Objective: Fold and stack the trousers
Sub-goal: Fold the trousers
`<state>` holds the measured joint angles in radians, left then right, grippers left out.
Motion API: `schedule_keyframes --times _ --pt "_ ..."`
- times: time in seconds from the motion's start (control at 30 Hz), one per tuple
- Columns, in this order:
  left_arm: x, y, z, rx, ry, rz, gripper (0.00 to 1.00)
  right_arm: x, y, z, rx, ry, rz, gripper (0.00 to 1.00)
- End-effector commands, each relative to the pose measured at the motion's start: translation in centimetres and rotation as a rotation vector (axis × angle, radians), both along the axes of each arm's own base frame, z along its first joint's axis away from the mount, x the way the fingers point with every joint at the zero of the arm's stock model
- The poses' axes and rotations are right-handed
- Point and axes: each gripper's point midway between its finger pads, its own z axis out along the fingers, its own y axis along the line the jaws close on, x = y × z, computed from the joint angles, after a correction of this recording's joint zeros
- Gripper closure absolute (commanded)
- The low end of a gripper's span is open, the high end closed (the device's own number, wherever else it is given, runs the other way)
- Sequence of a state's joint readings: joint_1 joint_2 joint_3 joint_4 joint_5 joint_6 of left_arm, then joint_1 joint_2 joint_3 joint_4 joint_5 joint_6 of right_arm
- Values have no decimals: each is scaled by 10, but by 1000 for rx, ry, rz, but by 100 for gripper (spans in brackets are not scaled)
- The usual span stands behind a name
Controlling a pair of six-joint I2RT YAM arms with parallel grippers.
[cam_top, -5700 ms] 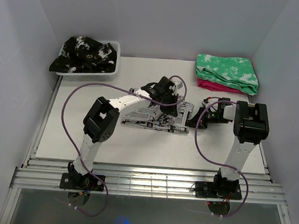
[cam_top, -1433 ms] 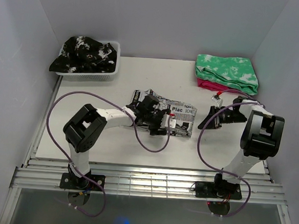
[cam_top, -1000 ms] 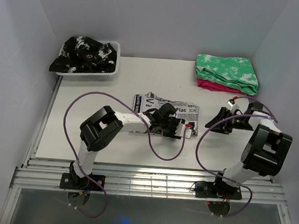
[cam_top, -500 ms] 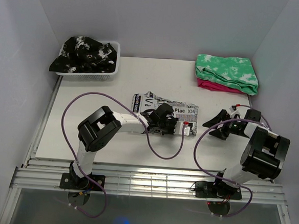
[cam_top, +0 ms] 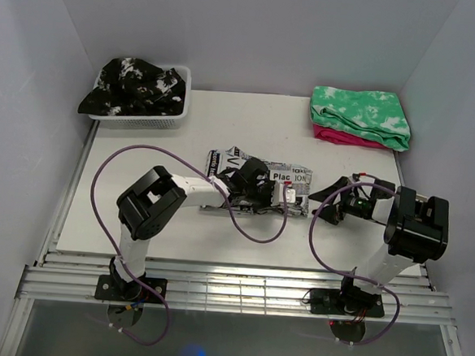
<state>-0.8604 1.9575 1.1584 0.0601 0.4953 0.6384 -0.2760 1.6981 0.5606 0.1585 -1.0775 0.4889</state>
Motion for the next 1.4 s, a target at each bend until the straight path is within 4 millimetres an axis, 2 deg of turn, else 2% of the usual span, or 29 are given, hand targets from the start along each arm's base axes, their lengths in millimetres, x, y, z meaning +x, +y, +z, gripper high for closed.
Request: schedule_keyframes --times 0.0,0.3,0.5,0.67,0.7,0.8,0.83,0.9,0.93,1.07,1.17,1.37 --pt "-2 -3 47 -98 40 -6 100 9 8 -14 -14 13 -14 10" --pt "15 -4 67 -151 76 40 100 7 9 -33 -36 79 0 10" --pt "33 -5 81 -185 94 72 100 1 11 -35 -31 116 -2 10" --pt "31 -7 84 -193 116 58 100 2 19 -32 54 169 -52 10" --pt "31 -7 84 -194 120 57 100 6 20 -28 62 109 -63 10" --pt "30 -7 82 -192 136 55 100 14 28 -8 136 76 -132 10" --pt "29 -7 81 -190 144 57 100 15 33 1 144 -5 -132 10" --pt "27 -7 79 -188 150 52 100 17 39 9 208 25 -150 10" --pt "27 -6 79 -188 151 51 100 22 43 21 224 -51 -137 10" --pt "23 -5 74 -180 172 50 100 31 44 33 278 -84 -146 10" --pt "22 -4 71 -173 182 55 100 32 45 50 318 -124 -145 10" --pt "22 -4 67 -169 186 53 100 31 45 65 329 -167 -141 10"
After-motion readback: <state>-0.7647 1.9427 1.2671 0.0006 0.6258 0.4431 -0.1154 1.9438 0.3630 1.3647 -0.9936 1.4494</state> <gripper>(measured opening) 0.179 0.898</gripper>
